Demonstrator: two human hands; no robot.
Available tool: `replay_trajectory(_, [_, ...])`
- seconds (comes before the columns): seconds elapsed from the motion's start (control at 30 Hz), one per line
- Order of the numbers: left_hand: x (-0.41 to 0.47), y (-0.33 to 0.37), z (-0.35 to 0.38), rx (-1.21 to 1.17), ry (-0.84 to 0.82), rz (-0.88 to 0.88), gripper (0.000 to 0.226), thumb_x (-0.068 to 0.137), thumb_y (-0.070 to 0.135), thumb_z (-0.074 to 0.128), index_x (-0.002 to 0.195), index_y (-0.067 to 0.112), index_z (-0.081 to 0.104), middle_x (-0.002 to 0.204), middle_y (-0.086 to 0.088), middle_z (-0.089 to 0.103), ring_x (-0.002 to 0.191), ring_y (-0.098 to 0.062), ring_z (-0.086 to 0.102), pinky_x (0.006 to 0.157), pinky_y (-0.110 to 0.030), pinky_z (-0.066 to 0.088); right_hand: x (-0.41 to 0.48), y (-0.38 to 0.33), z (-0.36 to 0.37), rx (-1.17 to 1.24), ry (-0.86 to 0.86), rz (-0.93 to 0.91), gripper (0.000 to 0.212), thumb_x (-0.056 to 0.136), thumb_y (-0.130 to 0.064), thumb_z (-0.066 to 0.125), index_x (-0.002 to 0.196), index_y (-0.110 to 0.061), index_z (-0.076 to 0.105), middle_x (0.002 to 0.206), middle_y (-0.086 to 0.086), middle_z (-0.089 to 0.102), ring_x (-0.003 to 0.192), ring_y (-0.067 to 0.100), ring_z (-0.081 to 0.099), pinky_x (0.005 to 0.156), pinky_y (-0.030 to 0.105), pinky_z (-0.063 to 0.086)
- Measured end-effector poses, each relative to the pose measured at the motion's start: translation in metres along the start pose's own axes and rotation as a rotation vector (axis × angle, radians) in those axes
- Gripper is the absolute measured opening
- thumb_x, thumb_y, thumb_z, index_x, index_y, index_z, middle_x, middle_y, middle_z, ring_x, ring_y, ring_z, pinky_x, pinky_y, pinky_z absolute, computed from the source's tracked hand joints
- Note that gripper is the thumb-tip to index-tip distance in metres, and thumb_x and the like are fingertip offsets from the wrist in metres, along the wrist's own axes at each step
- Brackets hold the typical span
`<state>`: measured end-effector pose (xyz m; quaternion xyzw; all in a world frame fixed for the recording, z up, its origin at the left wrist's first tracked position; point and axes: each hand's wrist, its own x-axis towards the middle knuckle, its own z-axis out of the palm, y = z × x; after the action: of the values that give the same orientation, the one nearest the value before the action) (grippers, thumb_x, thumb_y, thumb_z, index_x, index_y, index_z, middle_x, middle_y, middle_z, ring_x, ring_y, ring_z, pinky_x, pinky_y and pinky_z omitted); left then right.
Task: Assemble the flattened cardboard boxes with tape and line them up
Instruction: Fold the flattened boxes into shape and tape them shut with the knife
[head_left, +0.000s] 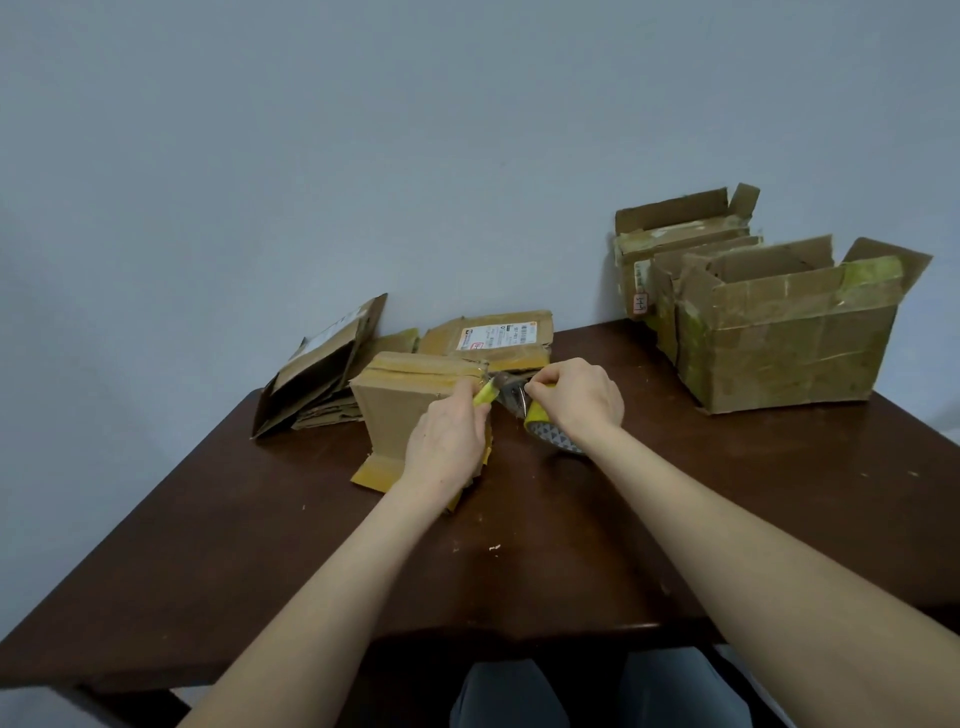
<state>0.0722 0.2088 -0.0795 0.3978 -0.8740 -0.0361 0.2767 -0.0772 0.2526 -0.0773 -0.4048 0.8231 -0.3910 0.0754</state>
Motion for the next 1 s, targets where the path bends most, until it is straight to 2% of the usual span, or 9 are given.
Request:
replay_trajectory(0.17, [0.001, -0.001, 0.004, -0.001, 0.021, -0.041, 0.020, 0.099, 0.029, 0.042, 0.111, 0.015, 0.051, 0.088, -0.010, 0.066, 0.080, -0.032, 0.062, 0.069, -0.044, 0.052, -0.004, -0.002, 0.002, -0.013, 0.013, -0.004, 0.019, 0.091, -0.038, 0.058, 0.099, -0.032, 0.074, 0.100, 0.002, 0.071, 0.097, 0.025, 0.063, 0.073, 0.028, 0.046])
replay_trajectory(0.33, [0.007, 0.004, 0.006, 0.025, 0.003, -0.003, 0.020, 0.098, 0.027, 0.042, 0.110, 0.015, 0.052, 0.087, -0.008, 0.067, 0.081, -0.031, 0.063, 0.069, -0.044, 0.052, -0.006, -0.004, 0.002, -0.026, 0.009, -0.008, 0.019, 0.091, -0.036, 0.057, 0.098, -0.032, 0.074, 0.099, 0.002, 0.071, 0.097, 0.025, 0.064, 0.071, 0.028, 0.045])
replay_trajectory(0.47, [0.008, 0.007, 0.008, 0.075, -0.017, -0.009, 0.024, 0.099, 0.027, 0.042, 0.115, 0.012, 0.052, 0.093, -0.010, 0.066, 0.086, -0.031, 0.062, 0.070, -0.041, 0.051, -0.006, -0.005, 0.002, -0.037, 0.006, -0.019, 0.020, 0.092, -0.035, 0.056, 0.098, -0.032, 0.074, 0.099, 0.002, 0.071, 0.096, 0.025, 0.064, 0.071, 0.027, 0.044])
replay_trajectory(0.83, [0.012, 0.014, 0.006, 0.199, -0.081, -0.084, 0.019, 0.098, 0.019, 0.041, 0.109, 0.008, 0.052, 0.099, -0.015, 0.061, 0.090, -0.033, 0.059, 0.067, -0.039, 0.047, -0.007, -0.009, 0.004, -0.102, -0.010, -0.044, 0.021, 0.092, -0.034, 0.054, 0.099, -0.032, 0.074, 0.100, 0.002, 0.071, 0.095, 0.025, 0.064, 0.071, 0.028, 0.046])
replay_trajectory(1.0, [0.013, 0.016, 0.006, 0.217, -0.121, -0.119, 0.018, 0.098, 0.018, 0.041, 0.110, 0.009, 0.052, 0.103, -0.014, 0.061, 0.094, -0.033, 0.059, 0.070, -0.039, 0.049, -0.007, -0.007, 0.002, -0.065, 0.001, -0.035, 0.021, 0.091, -0.033, 0.054, 0.095, -0.032, 0.075, 0.097, 0.001, 0.071, 0.093, 0.024, 0.064, 0.070, 0.028, 0.047])
